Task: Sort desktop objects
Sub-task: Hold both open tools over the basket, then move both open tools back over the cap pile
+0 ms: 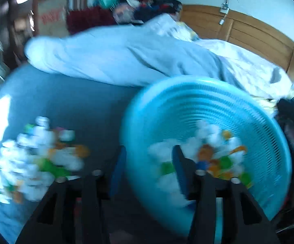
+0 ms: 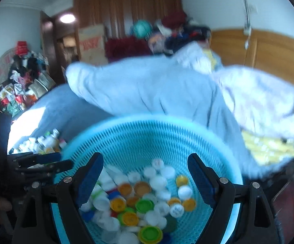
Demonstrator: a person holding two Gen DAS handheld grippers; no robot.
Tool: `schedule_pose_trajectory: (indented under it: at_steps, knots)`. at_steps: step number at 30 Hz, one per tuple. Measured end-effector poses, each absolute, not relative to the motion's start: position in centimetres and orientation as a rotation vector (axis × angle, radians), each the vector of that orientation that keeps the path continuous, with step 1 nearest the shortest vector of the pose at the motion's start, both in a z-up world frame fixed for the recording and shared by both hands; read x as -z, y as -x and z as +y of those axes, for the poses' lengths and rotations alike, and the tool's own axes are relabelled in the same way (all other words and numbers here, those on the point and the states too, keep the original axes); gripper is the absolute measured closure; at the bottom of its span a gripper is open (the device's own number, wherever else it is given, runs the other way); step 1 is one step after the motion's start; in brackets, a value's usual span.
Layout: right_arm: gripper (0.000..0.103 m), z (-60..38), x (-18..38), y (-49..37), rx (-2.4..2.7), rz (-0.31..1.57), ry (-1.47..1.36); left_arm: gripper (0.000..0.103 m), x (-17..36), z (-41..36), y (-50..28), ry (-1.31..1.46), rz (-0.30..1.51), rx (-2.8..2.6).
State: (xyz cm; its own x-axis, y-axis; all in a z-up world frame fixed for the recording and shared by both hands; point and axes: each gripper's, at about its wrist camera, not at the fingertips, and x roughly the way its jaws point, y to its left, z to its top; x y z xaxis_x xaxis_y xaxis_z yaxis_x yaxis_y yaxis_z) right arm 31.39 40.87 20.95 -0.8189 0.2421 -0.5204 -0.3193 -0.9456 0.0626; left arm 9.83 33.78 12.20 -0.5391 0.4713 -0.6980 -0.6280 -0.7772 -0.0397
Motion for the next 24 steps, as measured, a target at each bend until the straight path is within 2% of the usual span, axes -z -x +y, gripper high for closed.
schedule_pose_trajectory:
  at_steps: [1, 6, 13, 17, 24]
  knots:
    - [0.014, 39.9, -21.3, -31.1, -2.769, 0.211, 0.759, 0.044, -11.9, 32.0, -9.9, 0.946, 0.296, -2.331]
    - [0.013, 32.2, -20.6, -28.5, -2.957, 0.128, 0.905, 0.044, -7.7, 19.5, -7.7, 1.141, 0.275, -2.562]
    - [0.013, 23.2, -17.8, -24.4, -3.081, -0.007, 1.147, 0.044, -4.0, 4.5, -2.7, 1.376, 0.003, -2.756]
    - [0.013, 20.5, -16.7, -23.0, -3.076, -0.048, 1.222, 0.044, -2.5, 0.9, -0.5, 1.43, -0.188, -2.717]
    - [0.014, 17.3, -15.5, -20.6, -3.058, -0.071, 1.343, 0.046, -1.7, 0.8, 1.5, 1.403, -0.244, -2.692]
